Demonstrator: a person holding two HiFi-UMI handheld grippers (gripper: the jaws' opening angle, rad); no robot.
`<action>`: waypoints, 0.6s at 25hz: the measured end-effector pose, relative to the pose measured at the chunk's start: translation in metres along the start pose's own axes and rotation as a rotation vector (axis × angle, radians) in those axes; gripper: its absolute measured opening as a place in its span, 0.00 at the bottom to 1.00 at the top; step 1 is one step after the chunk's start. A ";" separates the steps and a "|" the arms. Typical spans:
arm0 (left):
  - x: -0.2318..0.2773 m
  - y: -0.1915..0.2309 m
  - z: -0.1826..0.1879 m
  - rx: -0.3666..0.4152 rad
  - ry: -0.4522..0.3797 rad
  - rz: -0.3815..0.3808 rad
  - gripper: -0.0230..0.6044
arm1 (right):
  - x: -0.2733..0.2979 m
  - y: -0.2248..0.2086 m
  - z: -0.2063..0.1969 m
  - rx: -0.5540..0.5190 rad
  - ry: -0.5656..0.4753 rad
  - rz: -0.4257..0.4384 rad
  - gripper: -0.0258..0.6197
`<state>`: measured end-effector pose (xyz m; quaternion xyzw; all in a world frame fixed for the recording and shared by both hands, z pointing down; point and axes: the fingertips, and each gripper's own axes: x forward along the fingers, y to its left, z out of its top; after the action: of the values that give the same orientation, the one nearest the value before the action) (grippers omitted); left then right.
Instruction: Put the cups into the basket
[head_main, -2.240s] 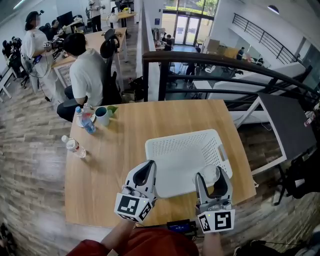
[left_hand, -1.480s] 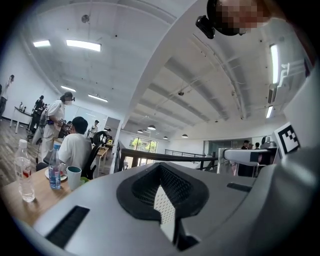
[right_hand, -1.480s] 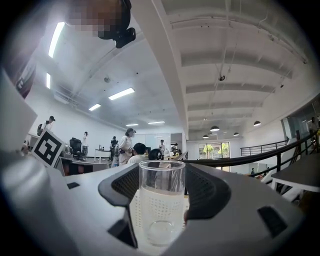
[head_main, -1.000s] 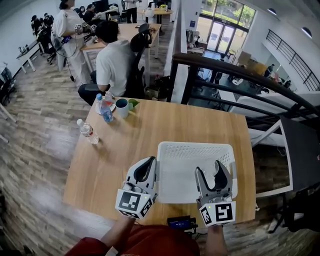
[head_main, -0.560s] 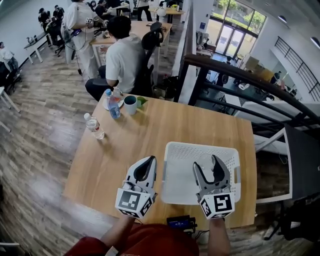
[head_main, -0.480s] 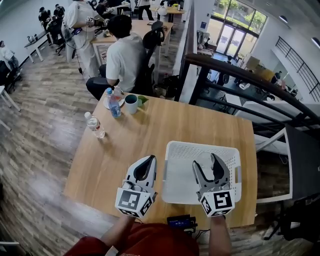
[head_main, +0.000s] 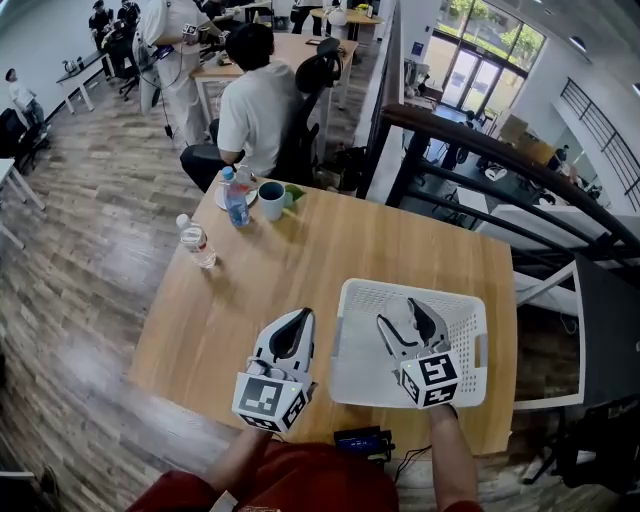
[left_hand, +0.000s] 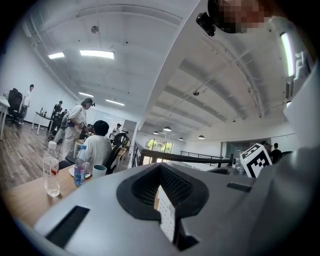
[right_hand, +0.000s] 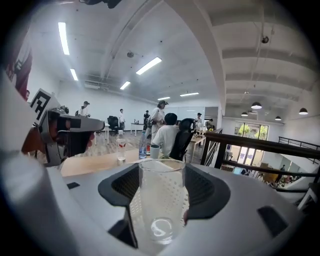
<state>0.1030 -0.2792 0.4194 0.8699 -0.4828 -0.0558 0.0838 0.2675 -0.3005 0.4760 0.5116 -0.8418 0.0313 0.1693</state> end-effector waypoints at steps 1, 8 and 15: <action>0.000 0.000 -0.001 -0.001 0.002 0.002 0.05 | 0.004 0.001 -0.005 -0.005 0.017 0.011 0.47; -0.002 0.004 -0.008 -0.004 0.017 0.012 0.05 | 0.024 0.009 -0.040 -0.053 0.137 0.063 0.47; -0.001 0.004 -0.012 -0.004 0.030 0.011 0.05 | 0.040 0.022 -0.074 -0.131 0.255 0.126 0.47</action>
<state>0.1009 -0.2795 0.4319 0.8677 -0.4863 -0.0431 0.0933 0.2499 -0.3075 0.5609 0.4374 -0.8442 0.0516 0.3054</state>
